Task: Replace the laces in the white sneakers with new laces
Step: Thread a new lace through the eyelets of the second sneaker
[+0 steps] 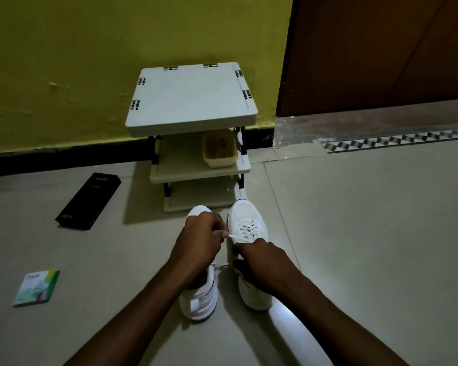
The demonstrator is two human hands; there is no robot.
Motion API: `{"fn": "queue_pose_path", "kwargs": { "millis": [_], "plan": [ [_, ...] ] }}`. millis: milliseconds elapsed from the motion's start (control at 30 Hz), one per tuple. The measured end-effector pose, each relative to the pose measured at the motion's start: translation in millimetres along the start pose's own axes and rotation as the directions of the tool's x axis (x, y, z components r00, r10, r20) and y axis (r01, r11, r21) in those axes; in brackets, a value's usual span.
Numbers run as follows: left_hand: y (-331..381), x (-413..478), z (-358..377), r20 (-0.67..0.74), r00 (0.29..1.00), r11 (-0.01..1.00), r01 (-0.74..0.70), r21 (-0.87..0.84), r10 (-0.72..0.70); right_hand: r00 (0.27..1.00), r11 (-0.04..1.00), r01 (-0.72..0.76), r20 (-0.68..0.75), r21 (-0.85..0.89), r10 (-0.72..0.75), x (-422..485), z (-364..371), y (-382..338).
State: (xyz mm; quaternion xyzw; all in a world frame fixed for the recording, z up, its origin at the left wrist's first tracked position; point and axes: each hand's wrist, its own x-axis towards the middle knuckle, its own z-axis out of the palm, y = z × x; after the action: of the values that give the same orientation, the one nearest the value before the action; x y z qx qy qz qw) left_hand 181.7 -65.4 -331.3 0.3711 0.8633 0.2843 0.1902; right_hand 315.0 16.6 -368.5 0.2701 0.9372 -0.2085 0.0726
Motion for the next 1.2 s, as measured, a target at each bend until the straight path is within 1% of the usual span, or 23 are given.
{"fn": "queue_pose_path", "kwargs": {
  "millis": [133, 233, 333, 433, 500, 533, 633, 700, 767, 833, 900, 967, 1000, 1033, 1100, 1133, 1200],
  "plan": [
    [-4, -2, 3, 0.028, 0.999, 0.999, 0.036, -0.032, -0.035, 0.985, 0.988, -0.091, -0.136, 0.127, 0.108, 0, 9, -4],
    [-4, -4, 5, 0.048, 0.997, 0.994, 0.067, -0.081, -0.063, 0.959, 0.963, -0.154, -0.2, 0.223, 0.2, 0, 13, -8],
    [-5, -5, 5, 0.038, 0.999, 0.997, 0.038, -0.063, -0.036, 0.935, 0.942, -0.156, -0.262, 0.298, 0.238, -3, 11, -9],
    [-7, -2, 8, 0.02, 0.999, 0.995, 0.034, -0.097, -0.032, 0.912, 0.908, -0.148, -0.3, 0.393, 0.279, -7, 8, -7],
    [-5, 0, 10, 0.009, 1.0, 0.981, 0.021, -0.192, -0.02, 0.884, 0.872, -0.131, -0.342, 0.472, 0.318, -9, 4, -3],
    [-1, 1, 11, 0.016, 1.0, 0.956, 0.025, -0.291, -0.021, 0.875, 0.846, -0.12, -0.347, 0.519, 0.336, -10, 0, 0],
    [10, 3, 14, 0.079, 0.997, 0.808, 0.057, -0.586, -0.013, 0.895, 0.755, -0.03, -0.319, 0.655, 0.313, -16, -17, 8],
    [15, 5, 20, 0.114, 0.993, 0.736, 0.068, -0.673, 0.013, 0.897, 0.749, 0.053, -0.361, 0.66, 0.254, -22, -28, 16],
    [15, 8, 27, 0.147, 0.989, 0.699, 0.095, -0.709, 0.014, 0.878, 0.771, 0.124, -0.432, 0.625, 0.208, -25, -34, 25],
    [14, 9, 34, 0.183, 0.983, 0.688, 0.117, -0.716, 0.024, 0.849, 0.805, 0.171, -0.5, 0.568, 0.172, -26, -36, 34],
    [15, 8, 33, 0.231, 0.971, 0.709, 0.115, -0.696, 0.07, 0.802, 0.856, 0.201, -0.581, 0.476, 0.135, -25, -38, 41],
    [15, 7, 30, 0.287, 0.944, 0.744, 0.074, -0.664, 0.163, 0.762, 0.882, 0.219, -0.638, 0.416, 0.111, -22, -37, 46],
    [15, 5, 27, 0.302, 0.928, 0.764, 0.031, -0.645, 0.217, 0.749, 0.889, 0.227, -0.654, 0.399, 0.102, -20, -35, 48],
    [15, 5, 26, 0.292, 0.92, 0.784, -0.027, -0.62, 0.262, 0.741, 0.894, 0.233, -0.665, 0.383, 0.092, -18, -33, 49],
    [14, 4, 28, 0.213, 0.931, 0.833, -0.143, -0.534, 0.296, 0.733, 0.901, 0.242, -0.676, 0.361, 0.074, -15, -29, 52],
    [14, 4, 30, 0.158, 0.946, 0.859, -0.177, -0.48, 0.283, 0.731, 0.9, 0.249, -0.679, 0.358, 0.068, -13, -26, 53],
    [15, 4, 35, 0.045, 0.971, 0.903, -0.199, -0.38, 0.233, 0.726, 0.895, 0.265, -0.685, 0.359, 0.06, -12, -23, 55]
  ]
}}
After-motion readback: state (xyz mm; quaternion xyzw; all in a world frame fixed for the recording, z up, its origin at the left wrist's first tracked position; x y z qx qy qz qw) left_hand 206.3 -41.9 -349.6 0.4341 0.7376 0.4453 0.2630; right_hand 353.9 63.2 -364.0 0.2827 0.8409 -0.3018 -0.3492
